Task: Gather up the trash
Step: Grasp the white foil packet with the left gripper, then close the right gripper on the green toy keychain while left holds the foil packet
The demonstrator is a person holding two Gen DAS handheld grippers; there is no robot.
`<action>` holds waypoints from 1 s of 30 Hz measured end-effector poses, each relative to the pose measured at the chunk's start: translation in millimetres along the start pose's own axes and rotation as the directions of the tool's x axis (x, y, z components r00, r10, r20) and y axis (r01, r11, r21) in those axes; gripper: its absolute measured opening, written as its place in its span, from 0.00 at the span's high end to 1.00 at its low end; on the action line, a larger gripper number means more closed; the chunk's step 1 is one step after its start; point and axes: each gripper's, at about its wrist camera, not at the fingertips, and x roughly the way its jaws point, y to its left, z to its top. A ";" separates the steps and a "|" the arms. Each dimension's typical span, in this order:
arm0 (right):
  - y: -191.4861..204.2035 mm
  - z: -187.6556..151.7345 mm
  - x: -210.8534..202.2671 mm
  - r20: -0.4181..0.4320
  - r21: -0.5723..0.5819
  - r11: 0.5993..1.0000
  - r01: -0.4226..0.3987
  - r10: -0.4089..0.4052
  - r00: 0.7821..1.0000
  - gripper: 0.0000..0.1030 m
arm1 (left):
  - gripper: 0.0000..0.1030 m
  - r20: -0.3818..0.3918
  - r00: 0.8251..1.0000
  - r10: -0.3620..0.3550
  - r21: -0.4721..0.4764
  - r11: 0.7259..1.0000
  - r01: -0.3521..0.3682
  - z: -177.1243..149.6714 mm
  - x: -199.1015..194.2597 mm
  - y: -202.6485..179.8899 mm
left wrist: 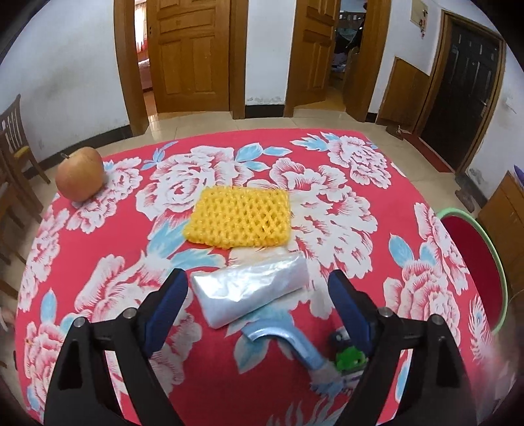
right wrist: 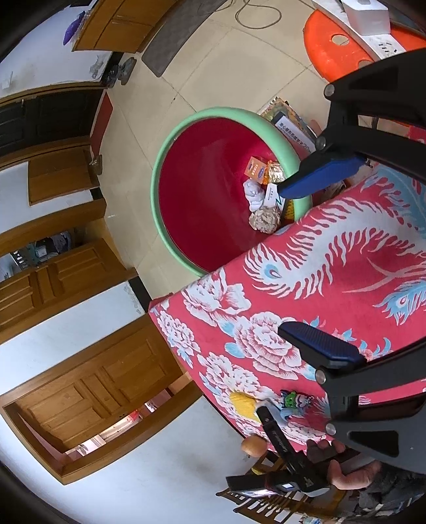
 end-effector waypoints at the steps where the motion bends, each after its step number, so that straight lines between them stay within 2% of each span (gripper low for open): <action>1: -0.3 -0.1 0.5 -0.002 0.003 1.000 -0.004 0.004 1.000 0.23 | 0.16 -0.001 1.000 0.005 -0.007 1.000 -0.005 0.6 2.1 0.1; 3: -0.3 -0.4 1.3 -0.004 0.002 1.000 -0.008 0.008 1.000 0.23 | 0.16 -0.009 1.000 0.017 -0.026 1.000 -0.017 1.5 6.6 1.8; 5: -0.1 -0.9 1.1 -0.004 0.003 1.000 -0.012 0.012 1.000 0.23 | 0.25 -0.020 1.000 0.022 -0.053 0.998 -0.023 2.3 10.4 6.1; 9: 0.8 -1.7 -1.1 -0.002 0.002 1.000 -0.021 0.021 1.000 0.23 | 0.26 -0.014 1.000 0.016 -0.078 0.997 -0.017 2.1 5.4 11.2; 18: 24.2 -5.2 -6.5 -0.008 -0.052 0.996 -0.066 0.066 0.998 0.23 | 0.26 0.072 0.997 0.029 -0.049 0.998 -0.025 -7.1 -50.4 16.1; 24: 50.9 -7.2 -8.0 -0.016 -0.106 0.988 -0.108 0.107 0.994 0.23 | 0.26 0.071 0.996 0.044 -0.075 0.996 -0.038 -24.3 -78.7 29.1; 30: 85.7 -9.5 2.8 -0.045 -0.173 0.974 -0.146 0.141 0.989 0.23 | 0.26 0.048 0.994 0.099 -0.107 0.990 -0.093 -45.6 -92.4 46.3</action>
